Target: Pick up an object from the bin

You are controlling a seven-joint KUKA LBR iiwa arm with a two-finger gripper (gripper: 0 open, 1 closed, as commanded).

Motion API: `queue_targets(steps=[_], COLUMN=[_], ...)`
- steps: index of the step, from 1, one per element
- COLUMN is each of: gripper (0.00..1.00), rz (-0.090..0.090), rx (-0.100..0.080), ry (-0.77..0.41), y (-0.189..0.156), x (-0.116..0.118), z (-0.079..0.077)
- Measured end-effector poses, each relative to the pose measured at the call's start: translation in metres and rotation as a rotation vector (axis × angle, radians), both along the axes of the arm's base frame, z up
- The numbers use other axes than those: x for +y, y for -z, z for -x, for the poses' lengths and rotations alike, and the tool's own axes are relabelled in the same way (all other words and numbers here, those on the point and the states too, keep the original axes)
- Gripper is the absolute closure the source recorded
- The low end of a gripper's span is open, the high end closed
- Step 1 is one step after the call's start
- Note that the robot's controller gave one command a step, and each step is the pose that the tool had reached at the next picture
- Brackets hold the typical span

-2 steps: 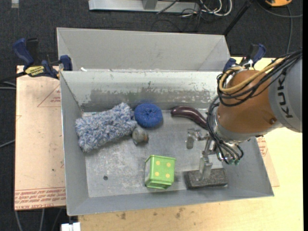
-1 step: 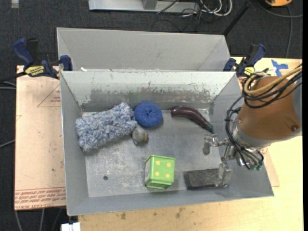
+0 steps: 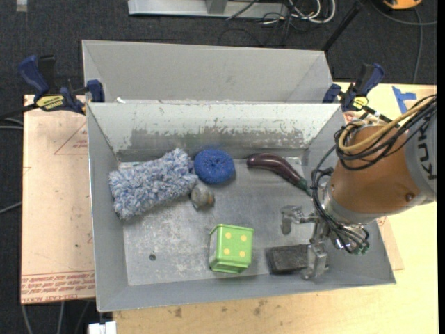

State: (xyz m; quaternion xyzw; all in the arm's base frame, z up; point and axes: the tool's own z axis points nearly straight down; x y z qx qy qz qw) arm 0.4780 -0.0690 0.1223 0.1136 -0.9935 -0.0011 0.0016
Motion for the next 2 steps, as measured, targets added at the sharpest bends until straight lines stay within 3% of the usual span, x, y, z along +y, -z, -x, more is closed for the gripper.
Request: queue_targets(steps=[1, 2], gripper=[0.00, 1.00], rz=[0.001, 0.001], rx=[-0.013, -0.004], ry=[0.114, 0.025], y=[0.039, 0.053], x=[-0.007, -0.018], z=[-0.006, -0.005])
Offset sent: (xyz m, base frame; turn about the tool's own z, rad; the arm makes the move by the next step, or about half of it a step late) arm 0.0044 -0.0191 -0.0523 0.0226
